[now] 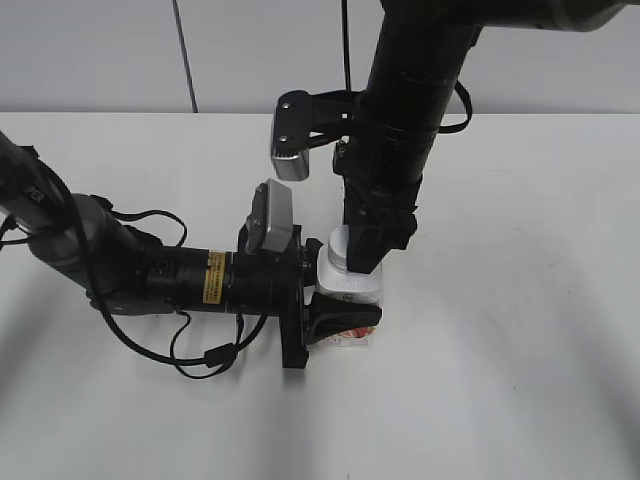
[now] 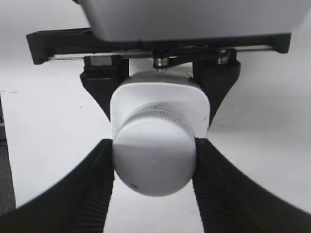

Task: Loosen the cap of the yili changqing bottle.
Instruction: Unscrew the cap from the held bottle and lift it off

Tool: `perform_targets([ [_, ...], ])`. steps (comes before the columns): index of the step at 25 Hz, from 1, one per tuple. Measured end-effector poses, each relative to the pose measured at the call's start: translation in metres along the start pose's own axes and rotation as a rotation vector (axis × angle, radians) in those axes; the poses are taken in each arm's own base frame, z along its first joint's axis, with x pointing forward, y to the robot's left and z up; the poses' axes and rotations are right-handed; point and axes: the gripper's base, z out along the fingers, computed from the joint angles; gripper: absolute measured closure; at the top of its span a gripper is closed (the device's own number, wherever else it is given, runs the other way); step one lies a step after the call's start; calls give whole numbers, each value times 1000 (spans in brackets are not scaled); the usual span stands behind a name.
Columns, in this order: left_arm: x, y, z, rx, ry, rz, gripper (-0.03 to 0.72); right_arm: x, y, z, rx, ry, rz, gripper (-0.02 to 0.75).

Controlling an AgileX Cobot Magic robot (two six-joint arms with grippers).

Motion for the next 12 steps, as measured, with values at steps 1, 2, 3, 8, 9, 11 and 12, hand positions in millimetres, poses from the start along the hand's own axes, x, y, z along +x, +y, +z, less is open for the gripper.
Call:
perform_targets([
  [1, 0, 0, 0, 0, 0, 0, 309, 0, 0, 0, 2, -1, -2, 342],
  [2, 0, 0, 0, 0, 0, 0, 309, 0, 0, 0, 2, -1, -4, 342],
  [3, 0, 0, 0, 0, 0, 0, 309, 0, 0, 0, 3, -2, -5, 342],
  [8, 0, 0, 0, 1, 0, 0, 309, 0, 0, -1, 7, -4, -5, 342],
  [9, 0, 0, 0, 1, 0, 0, 309, 0, 0, -2, 8, -5, -5, 342],
  [11, 0, 0, 0, 2, -1, 0, 309, -1, 0, -3, 12, -6, -7, 342],
  [12, 0, 0, 0, 2, -2, 0, 309, -1, 1, -4, 13, -7, -7, 342],
])
